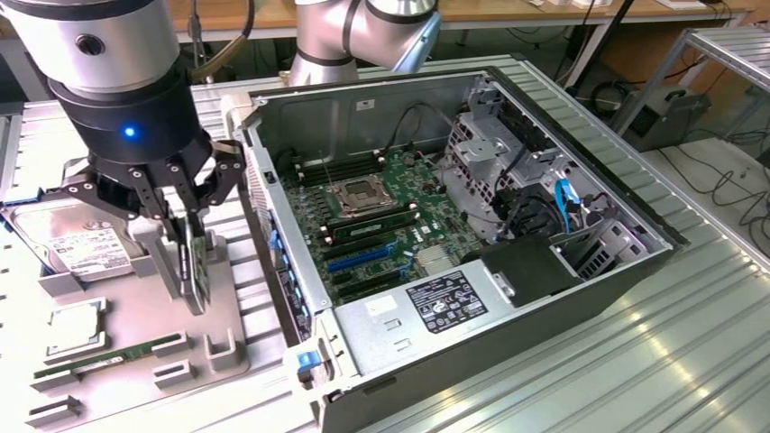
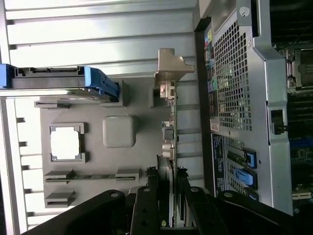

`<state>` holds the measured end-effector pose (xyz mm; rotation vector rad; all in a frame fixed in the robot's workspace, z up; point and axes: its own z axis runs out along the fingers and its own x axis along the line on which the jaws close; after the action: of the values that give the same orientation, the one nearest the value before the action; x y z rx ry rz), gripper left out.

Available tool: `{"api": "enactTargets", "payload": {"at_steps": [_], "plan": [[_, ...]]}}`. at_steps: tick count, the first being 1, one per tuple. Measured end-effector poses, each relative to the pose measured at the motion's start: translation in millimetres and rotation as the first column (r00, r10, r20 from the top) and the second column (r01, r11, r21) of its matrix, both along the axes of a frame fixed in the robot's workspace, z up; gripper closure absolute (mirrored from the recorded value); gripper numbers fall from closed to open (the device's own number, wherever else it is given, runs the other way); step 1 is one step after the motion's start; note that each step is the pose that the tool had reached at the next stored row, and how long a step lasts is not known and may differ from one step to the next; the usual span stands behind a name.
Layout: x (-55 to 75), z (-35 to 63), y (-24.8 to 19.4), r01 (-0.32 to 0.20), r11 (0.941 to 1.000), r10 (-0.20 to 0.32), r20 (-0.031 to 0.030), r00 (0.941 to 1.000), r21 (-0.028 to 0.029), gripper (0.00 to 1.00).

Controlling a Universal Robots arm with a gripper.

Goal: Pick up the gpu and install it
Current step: 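Pick up the gpu and move the gpu toward the slot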

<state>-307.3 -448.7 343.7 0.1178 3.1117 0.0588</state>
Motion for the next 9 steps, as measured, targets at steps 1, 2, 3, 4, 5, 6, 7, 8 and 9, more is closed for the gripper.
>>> {"api": "enactTargets", "payload": {"at_steps": [1,2,3,4,5,6,7,8,9], "plan": [[0.0,1.4,0.0,0.0,1.0,0.0,0.0001,1.0,0.0,0.74],[0.0,2.4,0.0,0.0,1.0,0.0,0.0,1.0,0.0,0.74],[0.0,3.4,0.0,0.0,1.0,0.0,0.0,1.0,0.0,0.74],[0.0,4.3,0.0,0.0,1.0,0.0,0.0001,1.0,0.0,0.74],[0.0,5.4,0.0,0.0,1.0,0.0,0.0,1.0,0.0,0.74],[0.0,6.3,0.0,0.0,1.0,0.0,0.0,1.0,0.0,0.74],[0.0,7.3,0.0,0.0,1.0,0.0,0.0,1.0,0.0,0.74],[0.0,8.2,0.0,0.0,1.0,0.0,0.0,1.0,0.0,0.74],[0.0,9.1,0.0,0.0,1.0,0.0,0.0,1.0,0.0,0.74]]}}
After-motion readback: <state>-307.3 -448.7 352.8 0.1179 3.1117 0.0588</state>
